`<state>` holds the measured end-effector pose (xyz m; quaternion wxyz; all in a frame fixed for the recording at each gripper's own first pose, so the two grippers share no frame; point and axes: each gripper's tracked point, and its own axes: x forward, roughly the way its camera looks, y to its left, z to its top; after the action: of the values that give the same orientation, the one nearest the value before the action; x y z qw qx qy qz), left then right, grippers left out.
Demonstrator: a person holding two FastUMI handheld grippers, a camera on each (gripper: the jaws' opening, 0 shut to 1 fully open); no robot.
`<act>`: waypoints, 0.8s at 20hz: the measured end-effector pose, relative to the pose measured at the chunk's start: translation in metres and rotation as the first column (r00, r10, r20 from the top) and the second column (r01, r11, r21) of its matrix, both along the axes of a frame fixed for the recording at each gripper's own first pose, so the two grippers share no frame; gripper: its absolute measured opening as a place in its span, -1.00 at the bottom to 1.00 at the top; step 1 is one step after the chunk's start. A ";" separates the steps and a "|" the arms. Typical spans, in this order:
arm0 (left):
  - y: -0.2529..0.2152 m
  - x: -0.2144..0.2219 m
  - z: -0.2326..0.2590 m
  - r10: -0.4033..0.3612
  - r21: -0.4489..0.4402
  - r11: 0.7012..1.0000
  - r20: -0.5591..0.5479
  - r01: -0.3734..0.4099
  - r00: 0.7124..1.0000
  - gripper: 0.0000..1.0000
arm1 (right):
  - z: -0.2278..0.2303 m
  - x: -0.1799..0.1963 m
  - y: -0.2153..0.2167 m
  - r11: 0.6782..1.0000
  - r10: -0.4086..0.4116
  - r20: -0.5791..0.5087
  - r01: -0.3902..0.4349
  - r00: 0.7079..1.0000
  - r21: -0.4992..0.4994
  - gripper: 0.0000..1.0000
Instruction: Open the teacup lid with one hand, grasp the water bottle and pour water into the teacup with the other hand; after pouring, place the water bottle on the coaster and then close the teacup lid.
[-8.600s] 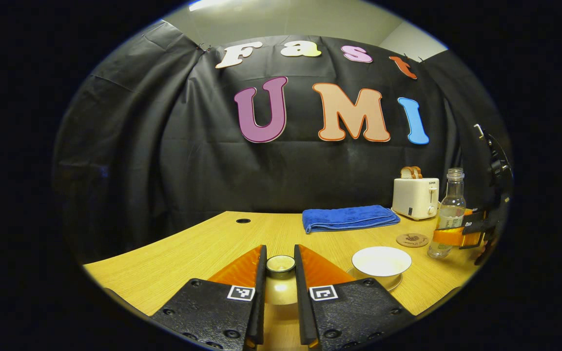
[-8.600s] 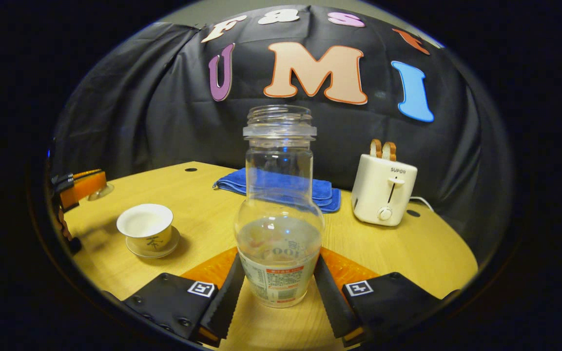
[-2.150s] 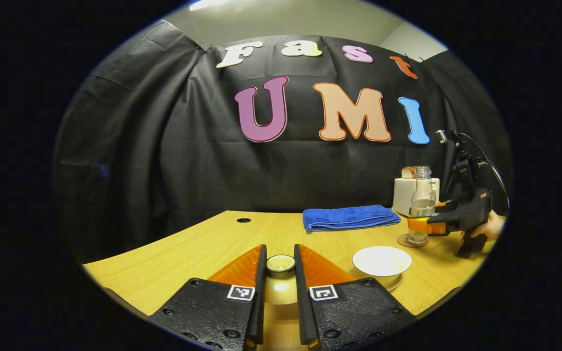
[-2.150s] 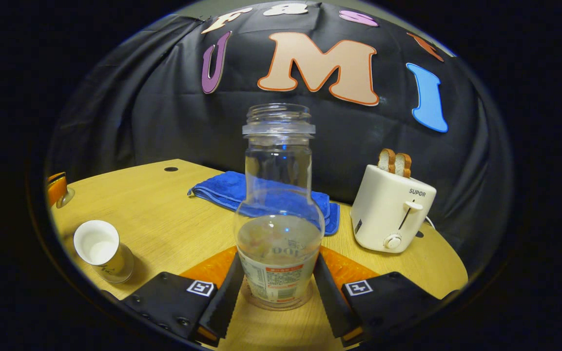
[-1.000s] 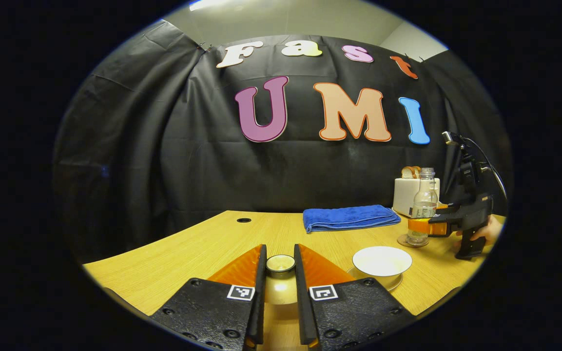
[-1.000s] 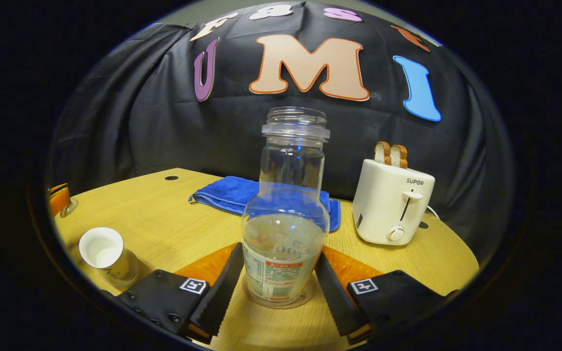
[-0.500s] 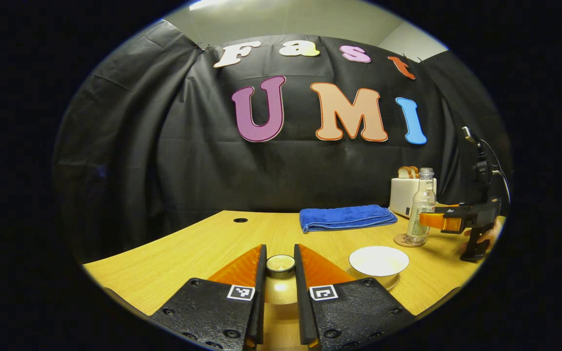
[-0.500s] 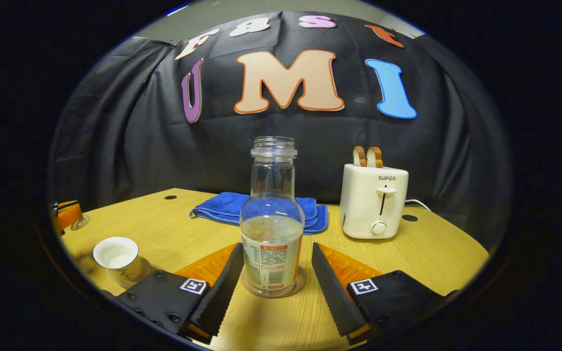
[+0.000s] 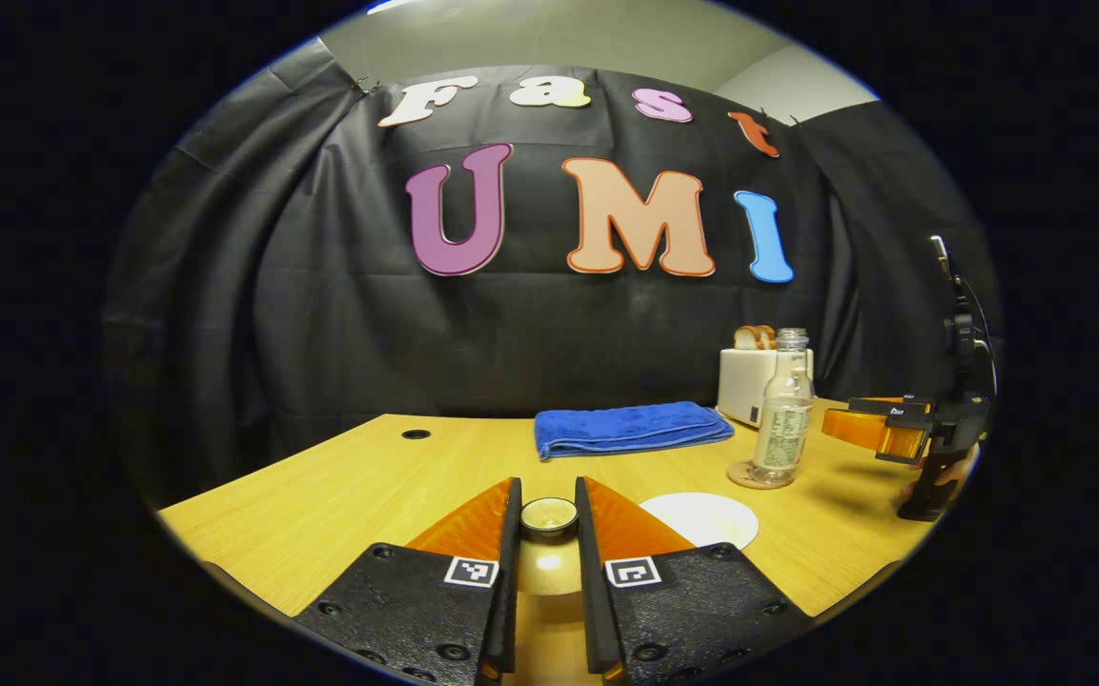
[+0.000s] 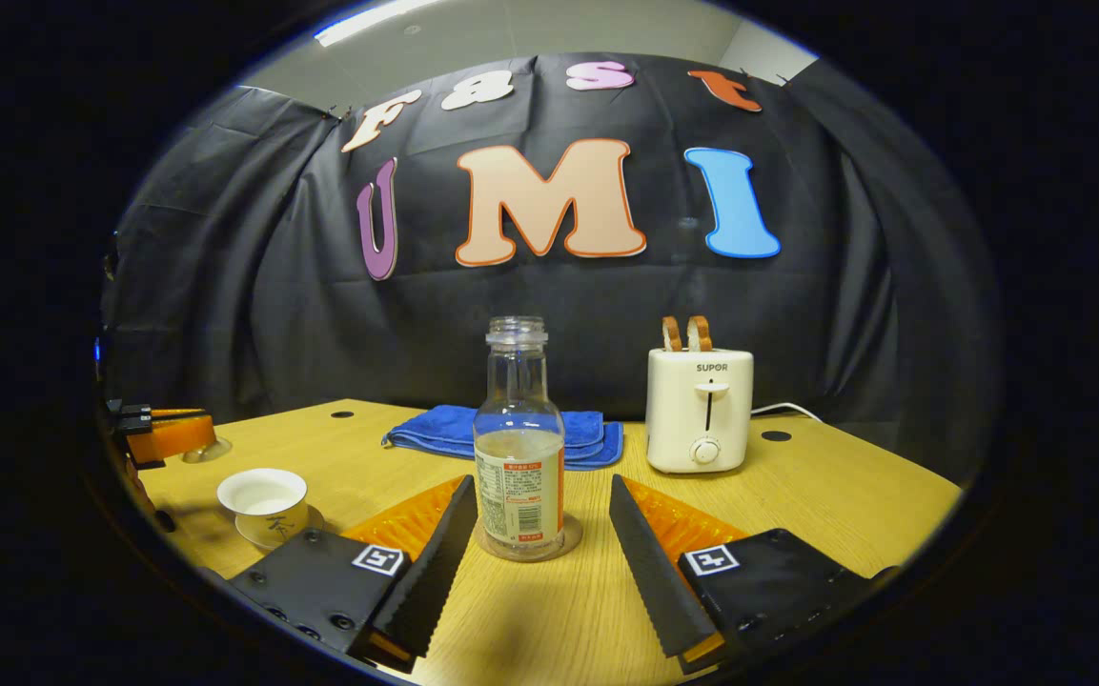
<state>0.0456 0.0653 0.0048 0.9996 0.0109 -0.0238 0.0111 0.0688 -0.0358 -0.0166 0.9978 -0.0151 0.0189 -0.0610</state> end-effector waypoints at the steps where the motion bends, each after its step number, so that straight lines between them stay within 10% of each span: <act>1: -0.004 0.002 0.000 -0.018 0.000 1.000 0.000 0.018 1.000 -0.48 | 0.002 -0.005 -0.001 1.000 -0.004 0.005 0.004 1.000 -0.001 0.80; 16: -0.067 0.019 0.000 -0.192 0.006 0.981 -0.007 0.192 0.981 -0.48 | 0.009 -0.040 -0.005 0.999 0.039 0.002 -0.039 0.999 0.002 0.80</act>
<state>0.0645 -0.0021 0.0050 0.9960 0.0121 -0.0216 -0.0855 0.0291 -0.0406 -0.0075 0.9989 -0.0143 0.0176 -0.0416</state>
